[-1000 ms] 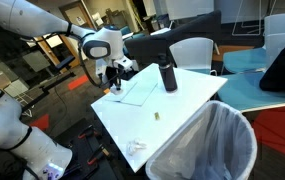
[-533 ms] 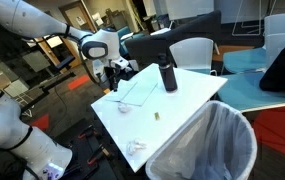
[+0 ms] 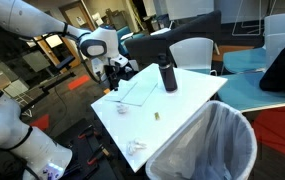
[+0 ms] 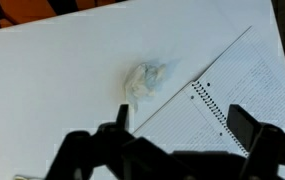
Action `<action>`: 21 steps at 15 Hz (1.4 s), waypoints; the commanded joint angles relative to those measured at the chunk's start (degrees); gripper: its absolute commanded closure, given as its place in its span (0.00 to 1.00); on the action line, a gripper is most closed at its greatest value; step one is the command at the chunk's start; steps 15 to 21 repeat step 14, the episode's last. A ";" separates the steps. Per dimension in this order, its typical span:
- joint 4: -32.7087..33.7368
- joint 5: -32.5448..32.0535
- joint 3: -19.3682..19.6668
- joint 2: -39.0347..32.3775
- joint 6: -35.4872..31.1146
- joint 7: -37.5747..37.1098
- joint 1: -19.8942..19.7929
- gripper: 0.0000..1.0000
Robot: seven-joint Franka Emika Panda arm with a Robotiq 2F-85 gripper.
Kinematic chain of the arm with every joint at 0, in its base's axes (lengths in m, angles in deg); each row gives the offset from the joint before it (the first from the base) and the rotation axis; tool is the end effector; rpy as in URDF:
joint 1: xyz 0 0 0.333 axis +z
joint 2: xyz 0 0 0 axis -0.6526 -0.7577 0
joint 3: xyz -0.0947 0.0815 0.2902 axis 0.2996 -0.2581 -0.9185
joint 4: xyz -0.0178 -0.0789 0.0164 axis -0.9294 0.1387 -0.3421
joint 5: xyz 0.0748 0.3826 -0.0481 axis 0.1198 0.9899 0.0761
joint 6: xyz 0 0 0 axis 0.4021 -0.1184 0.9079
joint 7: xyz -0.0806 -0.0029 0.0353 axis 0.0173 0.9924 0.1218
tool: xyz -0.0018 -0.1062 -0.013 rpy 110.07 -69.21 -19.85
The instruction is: Move the crumpled paper at the back of the table to the left
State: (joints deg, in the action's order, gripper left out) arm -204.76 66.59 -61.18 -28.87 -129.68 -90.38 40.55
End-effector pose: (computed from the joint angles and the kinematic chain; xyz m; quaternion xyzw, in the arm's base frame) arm 0.4959 0.0242 0.2909 -0.9717 0.1477 0.1260 0.1347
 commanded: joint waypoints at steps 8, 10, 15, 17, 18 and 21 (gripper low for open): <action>0.09 0.00 0.17 0.52 0.10 -0.02 0.14 0.00; 0.09 0.00 0.17 0.52 0.10 -0.02 0.14 0.00; 0.09 0.01 0.17 0.52 0.10 -0.02 0.14 0.00; 0.09 0.01 0.17 0.52 0.10 -0.02 0.14 0.00; 0.09 0.01 0.17 0.52 0.10 -0.02 0.14 0.00; 0.09 0.01 0.17 0.52 0.10 -0.02 0.14 0.00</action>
